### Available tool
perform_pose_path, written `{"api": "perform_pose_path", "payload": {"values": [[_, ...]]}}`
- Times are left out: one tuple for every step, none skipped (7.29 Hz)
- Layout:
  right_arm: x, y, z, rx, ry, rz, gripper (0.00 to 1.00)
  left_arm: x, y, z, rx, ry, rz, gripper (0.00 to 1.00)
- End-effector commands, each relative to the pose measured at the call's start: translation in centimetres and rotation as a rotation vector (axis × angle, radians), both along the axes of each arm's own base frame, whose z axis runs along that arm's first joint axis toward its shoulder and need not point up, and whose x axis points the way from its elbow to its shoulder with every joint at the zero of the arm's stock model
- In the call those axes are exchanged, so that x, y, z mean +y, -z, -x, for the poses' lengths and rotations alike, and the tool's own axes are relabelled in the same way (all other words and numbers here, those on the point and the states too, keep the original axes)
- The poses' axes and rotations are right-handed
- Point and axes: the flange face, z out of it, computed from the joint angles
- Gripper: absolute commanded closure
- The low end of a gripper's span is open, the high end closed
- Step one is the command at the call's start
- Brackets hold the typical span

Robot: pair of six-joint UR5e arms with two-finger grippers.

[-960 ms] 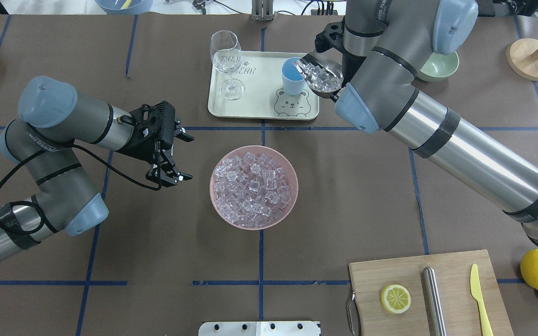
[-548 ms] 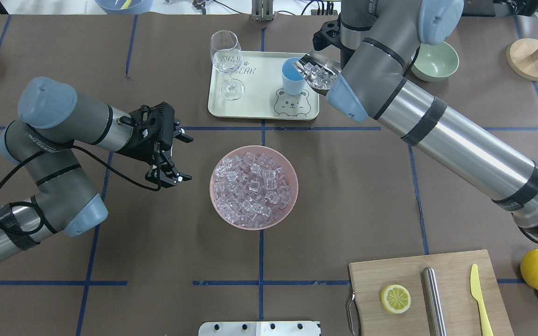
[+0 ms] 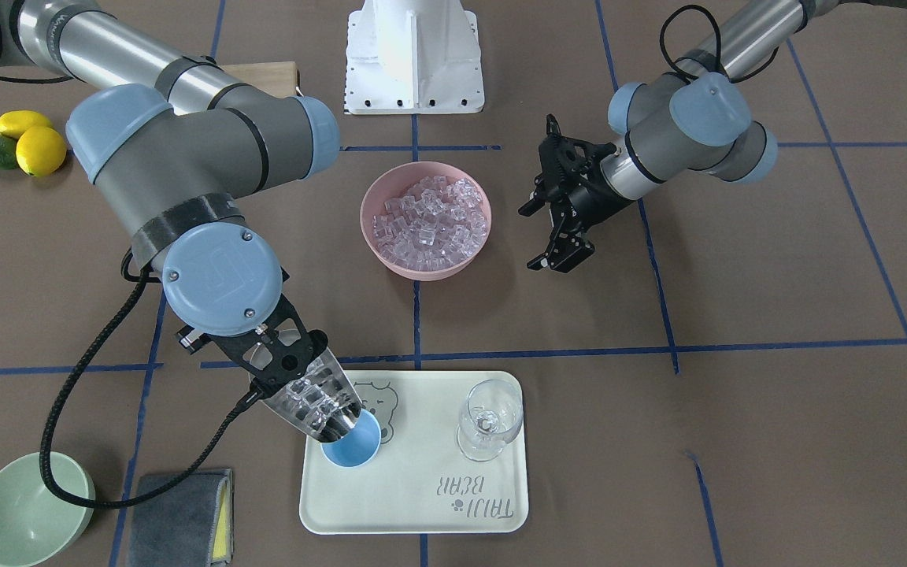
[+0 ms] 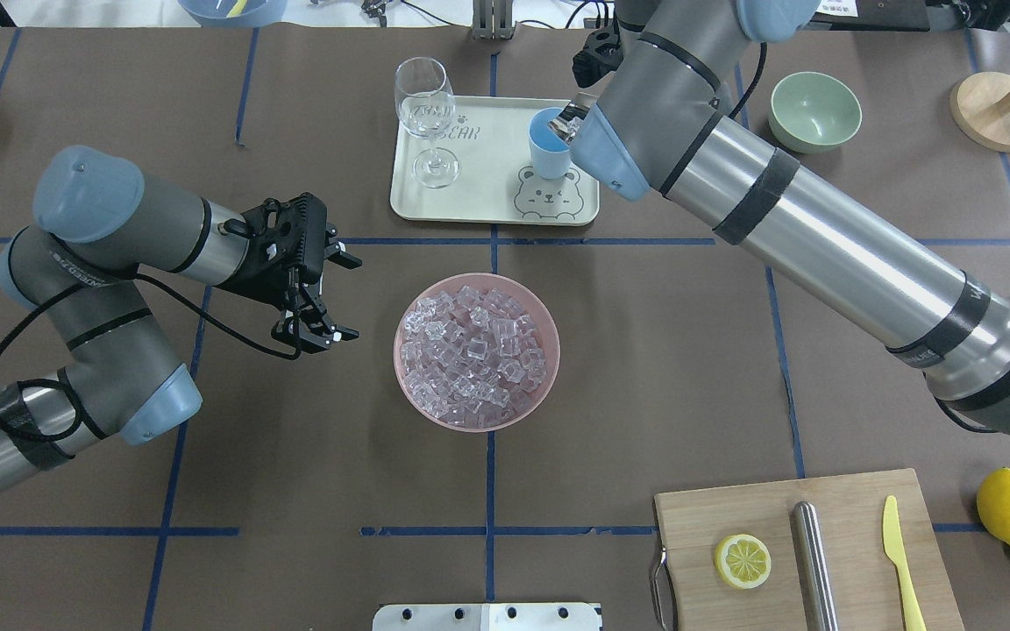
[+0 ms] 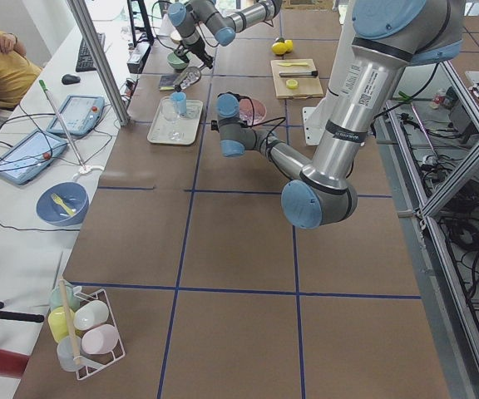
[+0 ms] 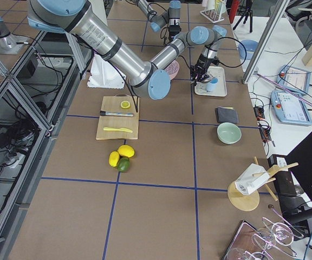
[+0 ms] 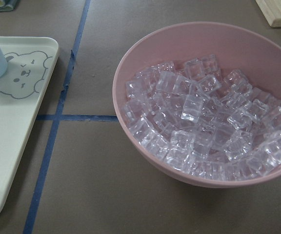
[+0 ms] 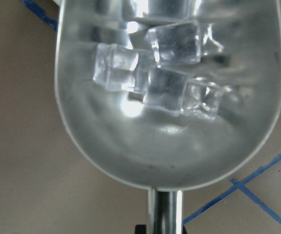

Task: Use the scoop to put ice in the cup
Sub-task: 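Tilt the scoop with the right gripper to pour ice into the cup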

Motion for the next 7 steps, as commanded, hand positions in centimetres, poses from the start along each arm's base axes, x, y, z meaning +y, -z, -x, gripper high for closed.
{"api": "perform_pose_path", "payload": {"values": [[-0.7,0.6,0.2,0.067,0.020,0.007,1.00,0.1,0.0,0.0,0.001,-0.001,-0.003,0.00],[-0.7,1.2,0.0,0.095,0.049,-0.001,1.00,0.1,0.0,0.0,0.001,-0.001,-0.003,0.00],[-0.9,1.8,-0.1,0.122,0.064,-0.008,1.00,0.1,0.0,0.0,0.001,0.000,-0.003,0.00],[-1.4,2.8,0.5,0.139,0.085,-0.003,1.00,0.1,-0.1,0.0,0.000,-0.001,-0.002,0.00],[-1.8,3.2,0.9,0.158,0.091,-0.004,1.00,0.1,-0.1,0.0,0.000,-0.001,-0.002,0.00],[-2.0,2.8,1.1,0.188,0.108,-0.019,1.00,0.1,-0.1,0.0,0.000,-0.001,-0.002,0.00],[-2.0,3.4,0.8,0.216,0.136,-0.024,1.00,0.1,-0.2,0.0,-0.002,0.000,-0.001,0.00]]}}
